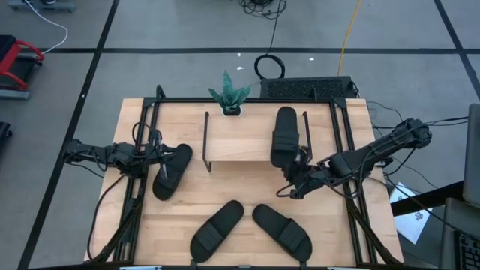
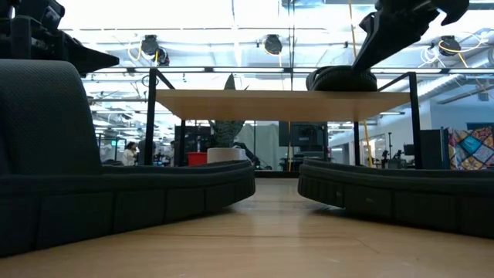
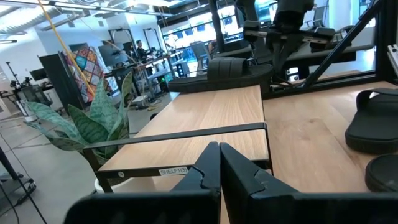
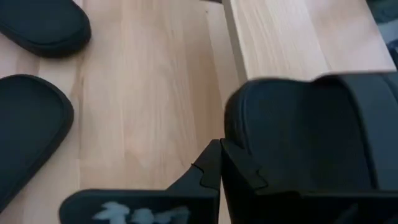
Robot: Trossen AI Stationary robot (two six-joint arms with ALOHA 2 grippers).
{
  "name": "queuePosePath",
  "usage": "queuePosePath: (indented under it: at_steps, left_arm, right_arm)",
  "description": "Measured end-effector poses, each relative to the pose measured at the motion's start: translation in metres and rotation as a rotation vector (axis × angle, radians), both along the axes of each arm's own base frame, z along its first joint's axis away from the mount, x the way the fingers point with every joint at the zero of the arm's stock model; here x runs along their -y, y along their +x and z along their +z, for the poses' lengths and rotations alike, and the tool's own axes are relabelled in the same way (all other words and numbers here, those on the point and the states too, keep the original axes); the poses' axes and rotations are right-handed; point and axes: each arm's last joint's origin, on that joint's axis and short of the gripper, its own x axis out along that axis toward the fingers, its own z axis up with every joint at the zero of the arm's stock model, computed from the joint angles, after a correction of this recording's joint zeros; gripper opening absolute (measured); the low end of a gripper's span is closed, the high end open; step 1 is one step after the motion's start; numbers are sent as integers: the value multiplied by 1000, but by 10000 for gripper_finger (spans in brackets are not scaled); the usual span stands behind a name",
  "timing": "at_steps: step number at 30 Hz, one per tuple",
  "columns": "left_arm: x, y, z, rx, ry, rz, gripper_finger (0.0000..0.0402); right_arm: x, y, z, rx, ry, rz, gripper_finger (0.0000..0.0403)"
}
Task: Pick and place slides into the shelf
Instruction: Put the top black slide on the shelf
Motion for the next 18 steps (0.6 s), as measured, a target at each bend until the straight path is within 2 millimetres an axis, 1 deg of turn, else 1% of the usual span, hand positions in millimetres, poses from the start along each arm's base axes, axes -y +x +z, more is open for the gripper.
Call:
queuePosePath:
  at_steps: [5, 8, 12, 18]
  left_arm:
    - [0, 0, 0, 0, -4, 0, 1]
    - [0, 0, 0, 0, -5, -1, 1]
    - [0, 0, 0, 0, -5, 0, 1]
    - [0, 0, 0, 0, -6, -1, 1]
  right_arm:
    - [0, -3, -1, -23, -4, -14, 0]
    - [-4, -4, 0, -20, -15, 28, 0]
    - [-11, -6, 5, 13, -24, 99, 0]
    - [-9, -11, 13, 54, -65, 88, 0]
